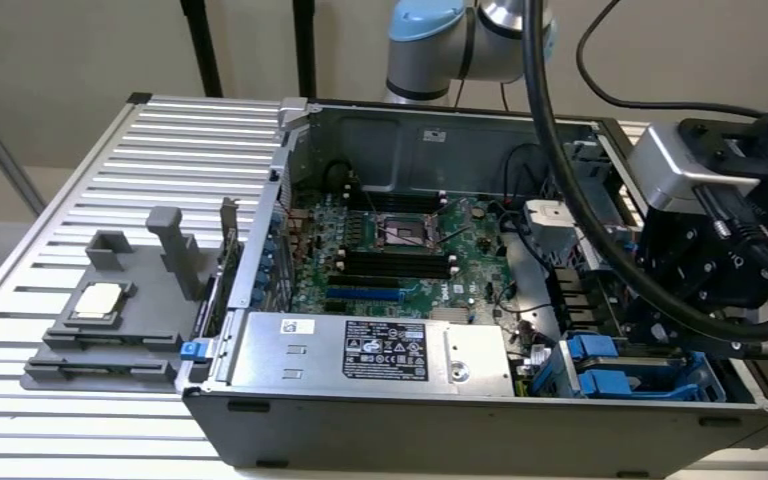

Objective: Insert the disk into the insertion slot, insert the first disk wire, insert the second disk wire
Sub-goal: 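Insert the first disk wire, then insert the second disk wire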

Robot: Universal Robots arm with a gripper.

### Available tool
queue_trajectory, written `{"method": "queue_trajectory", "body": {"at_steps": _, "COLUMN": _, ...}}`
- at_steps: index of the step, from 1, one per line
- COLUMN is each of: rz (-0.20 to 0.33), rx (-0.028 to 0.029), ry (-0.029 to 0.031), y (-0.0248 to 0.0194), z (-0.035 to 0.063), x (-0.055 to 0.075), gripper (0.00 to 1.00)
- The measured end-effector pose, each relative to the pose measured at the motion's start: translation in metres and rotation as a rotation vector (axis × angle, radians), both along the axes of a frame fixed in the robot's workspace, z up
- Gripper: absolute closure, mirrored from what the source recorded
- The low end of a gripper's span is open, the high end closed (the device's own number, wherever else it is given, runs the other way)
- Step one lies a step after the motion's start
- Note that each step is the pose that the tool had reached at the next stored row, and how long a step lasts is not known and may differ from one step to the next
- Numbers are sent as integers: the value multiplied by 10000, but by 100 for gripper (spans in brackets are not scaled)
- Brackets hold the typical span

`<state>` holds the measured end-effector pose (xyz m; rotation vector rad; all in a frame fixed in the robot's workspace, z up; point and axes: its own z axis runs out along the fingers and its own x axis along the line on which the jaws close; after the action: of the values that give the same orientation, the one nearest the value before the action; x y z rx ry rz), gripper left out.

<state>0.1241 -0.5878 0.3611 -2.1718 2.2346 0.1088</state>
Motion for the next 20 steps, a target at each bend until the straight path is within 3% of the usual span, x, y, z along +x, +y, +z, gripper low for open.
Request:
{"method": "queue_trajectory", "body": {"at_steps": 12, "rz": 0, "rx": 0, "ry": -3, "y": 1, "z": 1, "x": -17, "gripper": 75}}
{"method": "queue_trajectory", "body": {"at_steps": 15, "rz": 0, "rx": -1, "ry": -25, "y": 9, "z": 95, "x": -31, "gripper": 75}}
{"method": "queue_trajectory", "body": {"at_steps": 17, "rz": 1, "rx": -12, "ry": -26, "y": 42, "z": 187, "x": -31, "gripper": 75}}
{"method": "queue_trajectory", "body": {"at_steps": 20, "rz": 1, "rx": -69, "ry": -26, "y": 153, "z": 324, "x": -32, "gripper": 75}}
